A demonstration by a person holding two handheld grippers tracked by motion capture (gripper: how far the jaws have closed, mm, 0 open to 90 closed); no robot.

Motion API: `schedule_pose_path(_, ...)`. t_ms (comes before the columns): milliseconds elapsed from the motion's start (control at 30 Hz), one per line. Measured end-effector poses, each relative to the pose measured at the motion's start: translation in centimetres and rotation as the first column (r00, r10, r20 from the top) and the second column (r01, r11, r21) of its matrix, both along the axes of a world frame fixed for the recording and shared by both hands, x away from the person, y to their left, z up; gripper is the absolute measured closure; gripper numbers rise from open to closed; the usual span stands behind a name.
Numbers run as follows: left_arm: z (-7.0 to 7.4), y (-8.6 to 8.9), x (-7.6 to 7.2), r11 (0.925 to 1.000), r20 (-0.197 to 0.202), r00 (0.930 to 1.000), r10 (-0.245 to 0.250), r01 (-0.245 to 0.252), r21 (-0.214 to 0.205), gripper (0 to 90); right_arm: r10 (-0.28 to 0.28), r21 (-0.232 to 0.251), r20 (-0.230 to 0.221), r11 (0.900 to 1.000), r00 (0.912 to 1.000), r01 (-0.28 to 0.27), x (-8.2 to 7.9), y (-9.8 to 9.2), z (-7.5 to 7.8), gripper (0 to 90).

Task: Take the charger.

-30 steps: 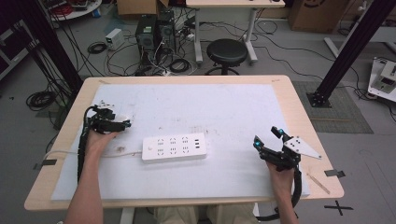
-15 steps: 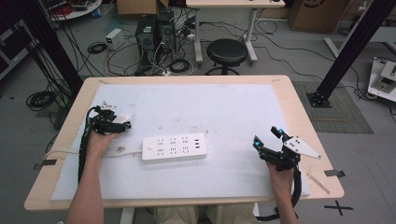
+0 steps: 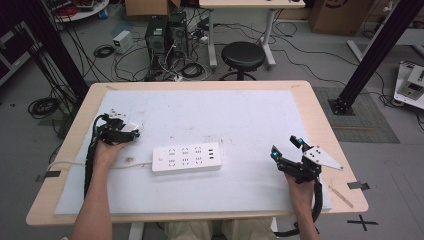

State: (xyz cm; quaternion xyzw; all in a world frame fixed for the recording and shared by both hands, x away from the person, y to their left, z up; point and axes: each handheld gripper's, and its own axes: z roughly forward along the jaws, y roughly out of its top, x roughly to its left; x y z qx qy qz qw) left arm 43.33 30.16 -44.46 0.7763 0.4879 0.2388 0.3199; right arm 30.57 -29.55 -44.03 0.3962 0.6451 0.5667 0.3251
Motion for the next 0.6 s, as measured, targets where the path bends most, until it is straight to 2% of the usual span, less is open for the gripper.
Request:
schedule_pose_path(167, 0.1, 0.1, -0.1, 1.0, 0.001, 1.0, -0.003, 0.003, -0.007, 42.3, 0.0, 0.009, -0.018, 1.0, 0.9998, 0.0, -0.1, 0.1, 0.0, 20.5)
schedule_pose_path(233, 0.3, 0.0, -0.2, 1.0, 0.01, 0.9999, -0.004, 0.004, -0.001, 42.4, 0.001, -0.001, -0.001, 1.0, 1.0, -0.001, 0.0, 0.0, 0.0, 20.5)
schedule_pose_path(267, 0.4, 0.0, -0.3, 0.9999, 0.009, 0.9999, -0.011, 0.011, 0.005, 42.4, 0.002, 0.006, -0.012, 1.0, 0.9999, -0.001, -0.1, 0.1, 0.0, 20.5)
schedule_pose_path(400, 0.8, -0.3, -0.6, 0.9998, 0.02, 0.9996, -0.021, 0.021, 0.004, 42.4, 0.002, 0.005, -0.01, 1.0, 0.9999, -0.002, -0.1, 0.1, 0.0, 20.5)
schedule_pose_path(600, 2.3, -0.9, -1.9, 0.9996, 0.06, 0.9979, -0.023, 0.024, -0.016, 42.4, -0.001, 0.001, -0.01, 1.0, 0.9999, 0.001, 0.0, 0.1, 0.0, 20.5)
